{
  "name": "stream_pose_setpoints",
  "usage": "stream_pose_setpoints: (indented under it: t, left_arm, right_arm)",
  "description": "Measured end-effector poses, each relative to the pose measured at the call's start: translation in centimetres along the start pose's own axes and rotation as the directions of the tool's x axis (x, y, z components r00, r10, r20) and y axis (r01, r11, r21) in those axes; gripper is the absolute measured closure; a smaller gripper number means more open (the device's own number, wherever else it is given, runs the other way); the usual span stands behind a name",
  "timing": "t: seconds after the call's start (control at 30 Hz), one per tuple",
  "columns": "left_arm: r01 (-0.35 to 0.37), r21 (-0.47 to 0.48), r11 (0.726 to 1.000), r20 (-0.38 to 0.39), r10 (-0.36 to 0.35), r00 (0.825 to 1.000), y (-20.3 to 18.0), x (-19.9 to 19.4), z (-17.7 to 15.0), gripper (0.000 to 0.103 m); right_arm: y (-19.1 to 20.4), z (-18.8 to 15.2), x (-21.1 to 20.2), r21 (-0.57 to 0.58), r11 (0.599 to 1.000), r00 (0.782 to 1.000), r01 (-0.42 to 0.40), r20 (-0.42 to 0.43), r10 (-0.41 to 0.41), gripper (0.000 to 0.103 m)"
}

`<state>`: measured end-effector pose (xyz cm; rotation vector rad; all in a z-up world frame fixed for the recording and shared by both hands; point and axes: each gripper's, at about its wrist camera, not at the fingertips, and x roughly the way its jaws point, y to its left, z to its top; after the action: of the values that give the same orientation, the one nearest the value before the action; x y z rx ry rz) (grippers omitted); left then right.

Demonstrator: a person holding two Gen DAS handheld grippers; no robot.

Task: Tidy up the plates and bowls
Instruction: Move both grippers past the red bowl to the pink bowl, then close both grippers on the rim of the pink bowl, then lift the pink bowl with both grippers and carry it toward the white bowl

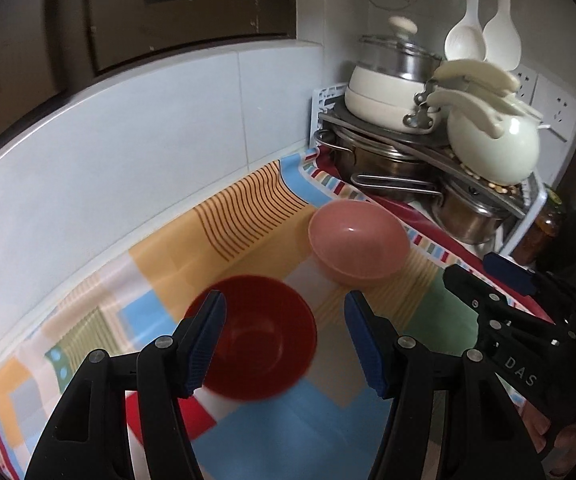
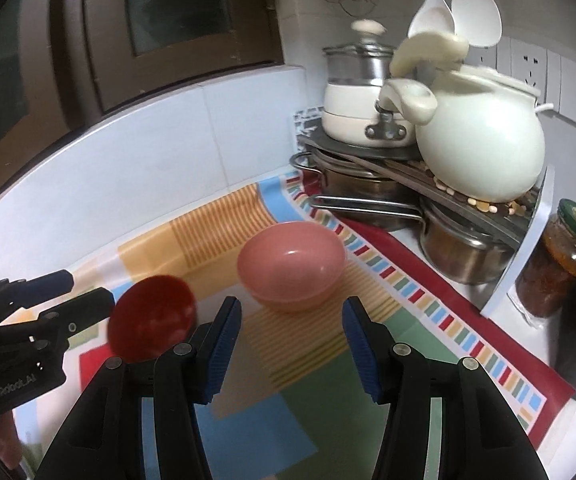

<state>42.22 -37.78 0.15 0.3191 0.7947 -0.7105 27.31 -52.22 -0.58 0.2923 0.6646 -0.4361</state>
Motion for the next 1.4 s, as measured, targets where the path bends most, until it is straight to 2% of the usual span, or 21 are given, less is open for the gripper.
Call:
stream_pose_setpoints:
  t: [0.3,0.53,0.73,0.87,1.03,1.27,1.4]
  left_arm:
    - [0.013,0.057,0.998,-0.069,-0.009,0.998,-1.7,6.8,2.7,0.042]
    - [0.04,0.097,0.994,-0.153,-0.025,0.988,-3.5,11.8,4.7,0.043]
    - [0.041,0.104,0.994,-0.218,-0.018,0.976,-4.2,15.5,5.6,0.048]
    - [0.04,0.094,0.995,-0.263,-0.014,0.965,-4.3,17.8,5.9,0.057]
    - [0.069,0.075,0.995,-0.312,-0.042,0.949,-4.3,19.7,6.1,0.068]
    - [0.087,0.061,0.994,-0.34,-0.061,0.938,-4.3,21.0,6.1,0.09]
    - [0.096,0.056,0.994,-0.341,-0.071,0.937,-4.4,21.1,6.1,0.093]
  right_arm:
    - [-2.3,1.1,5.4,0.067,0.997,0.998,0.048,-0.038,-0.045,0.049]
    - [-4.1,1.5,9.5,0.107,0.992,0.995,0.072,-0.081,-0.063,0.049]
    - [-5.0,1.6,12.6,0.127,0.989,0.99,0.082,-0.126,-0.066,0.05]
    - [-5.2,1.7,14.3,0.121,0.988,0.985,0.097,-0.155,-0.078,0.057]
    - [-5.4,1.5,15.9,0.125,0.988,0.979,0.095,-0.19,-0.07,0.065]
    - [-5.6,1.5,16.5,0.124,0.991,0.979,0.047,-0.202,-0.021,0.08]
    - [-5.7,1.6,16.7,0.116,0.992,0.98,0.051,-0.195,-0.028,0.087]
